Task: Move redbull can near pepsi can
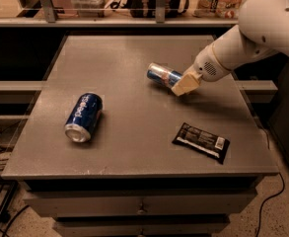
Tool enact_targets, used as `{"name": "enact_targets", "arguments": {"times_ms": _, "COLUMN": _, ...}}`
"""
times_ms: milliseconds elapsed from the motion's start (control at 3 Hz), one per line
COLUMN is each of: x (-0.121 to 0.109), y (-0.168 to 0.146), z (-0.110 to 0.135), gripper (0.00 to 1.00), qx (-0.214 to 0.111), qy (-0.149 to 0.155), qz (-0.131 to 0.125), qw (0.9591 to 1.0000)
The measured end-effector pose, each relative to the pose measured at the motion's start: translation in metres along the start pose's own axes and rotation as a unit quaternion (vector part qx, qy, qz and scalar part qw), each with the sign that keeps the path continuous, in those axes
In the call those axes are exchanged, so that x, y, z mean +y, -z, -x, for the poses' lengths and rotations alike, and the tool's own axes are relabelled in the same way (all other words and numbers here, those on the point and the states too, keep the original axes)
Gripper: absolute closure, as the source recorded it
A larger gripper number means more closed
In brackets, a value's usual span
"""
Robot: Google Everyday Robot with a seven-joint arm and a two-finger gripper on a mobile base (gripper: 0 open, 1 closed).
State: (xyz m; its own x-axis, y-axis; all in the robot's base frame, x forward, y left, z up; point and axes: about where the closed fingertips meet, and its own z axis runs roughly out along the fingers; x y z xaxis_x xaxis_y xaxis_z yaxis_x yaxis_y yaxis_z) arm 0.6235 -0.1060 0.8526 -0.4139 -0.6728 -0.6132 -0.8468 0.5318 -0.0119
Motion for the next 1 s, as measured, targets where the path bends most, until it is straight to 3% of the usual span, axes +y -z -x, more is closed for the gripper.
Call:
{"name": "enact_targets", "arguments": {"times_ms": 667, "x": 0.011, "y": 0.0099, "z": 0.0121, "gripper": 1.0, "qx": -0.013, "qy": 0.014, "qz": -0.01, "qw": 0.9998}}
{"name": "enact_targets", "arguments": {"times_ms": 1000, "x": 0.0155, "y": 0.0013, "z": 0.0137, "gripper": 1.0, "qx": -0.006, "qy": 0.019, "qz": 0.012, "qw": 0.9997}}
